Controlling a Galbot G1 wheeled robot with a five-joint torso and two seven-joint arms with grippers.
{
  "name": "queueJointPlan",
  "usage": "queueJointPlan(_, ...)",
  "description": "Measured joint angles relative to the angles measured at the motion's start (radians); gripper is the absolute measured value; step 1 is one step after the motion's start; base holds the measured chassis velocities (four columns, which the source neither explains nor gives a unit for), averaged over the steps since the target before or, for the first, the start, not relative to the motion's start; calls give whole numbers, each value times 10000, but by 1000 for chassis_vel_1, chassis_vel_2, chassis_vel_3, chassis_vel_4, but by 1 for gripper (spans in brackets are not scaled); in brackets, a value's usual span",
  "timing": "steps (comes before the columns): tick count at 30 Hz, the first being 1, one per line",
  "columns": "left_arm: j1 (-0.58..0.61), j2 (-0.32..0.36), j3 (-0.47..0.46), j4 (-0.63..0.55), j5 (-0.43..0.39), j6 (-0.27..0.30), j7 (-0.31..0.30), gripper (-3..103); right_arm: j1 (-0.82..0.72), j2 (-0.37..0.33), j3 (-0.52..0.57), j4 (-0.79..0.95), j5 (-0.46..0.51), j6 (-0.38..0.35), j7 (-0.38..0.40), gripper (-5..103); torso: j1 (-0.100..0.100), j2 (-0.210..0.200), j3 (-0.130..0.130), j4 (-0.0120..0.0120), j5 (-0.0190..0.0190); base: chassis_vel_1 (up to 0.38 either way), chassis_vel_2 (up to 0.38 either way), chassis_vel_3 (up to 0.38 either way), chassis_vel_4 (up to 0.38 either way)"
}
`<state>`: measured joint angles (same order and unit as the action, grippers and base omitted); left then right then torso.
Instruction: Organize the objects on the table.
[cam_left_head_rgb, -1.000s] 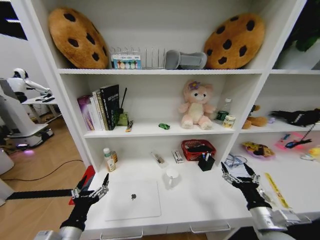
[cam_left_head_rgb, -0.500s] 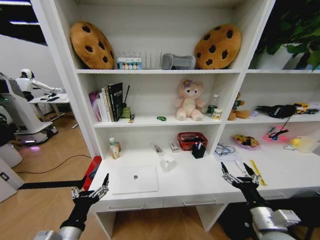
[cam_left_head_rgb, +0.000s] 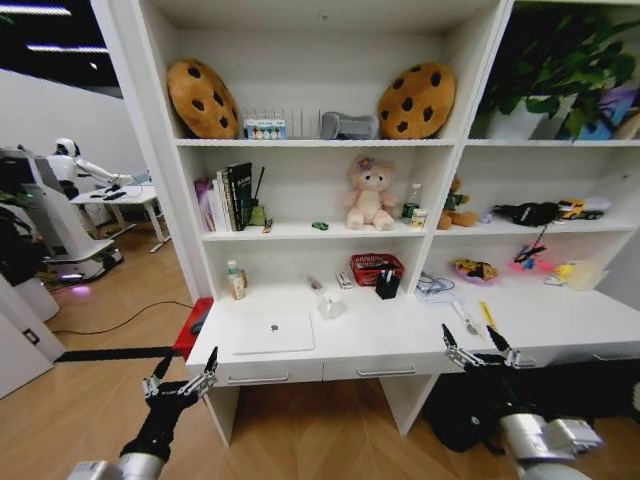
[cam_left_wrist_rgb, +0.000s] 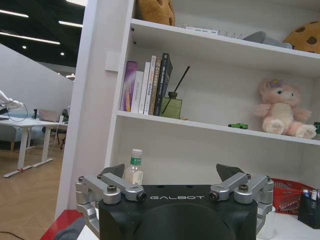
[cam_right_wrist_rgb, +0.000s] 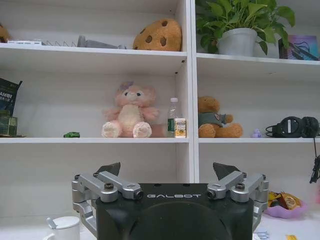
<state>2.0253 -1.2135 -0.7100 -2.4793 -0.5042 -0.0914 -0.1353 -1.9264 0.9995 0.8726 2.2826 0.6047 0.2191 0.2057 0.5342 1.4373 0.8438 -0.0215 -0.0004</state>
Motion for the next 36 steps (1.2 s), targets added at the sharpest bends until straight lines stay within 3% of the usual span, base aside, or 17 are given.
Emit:
queueJointPlan(24, 0, 0, 0, 1, 1, 0, 0, 100, -3, 0, 0, 0, 0, 0, -1, 100, -4, 3, -1, 2, 4, 148, -144, -150, 151)
queueJointPlan(26, 0, 0, 0, 0, 0, 0, 0, 100, -2, 0, 0, 0, 1, 0, 0, 100, -2, 1, 0, -6, 4, 38, -49, -57, 19)
queueJointPlan(36, 0, 0, 0, 0, 0, 0, 0, 100, 4, 0, 0, 0, 0, 0, 0, 100, 4, -3, 2, 1, 4, 2, -5, -6, 0)
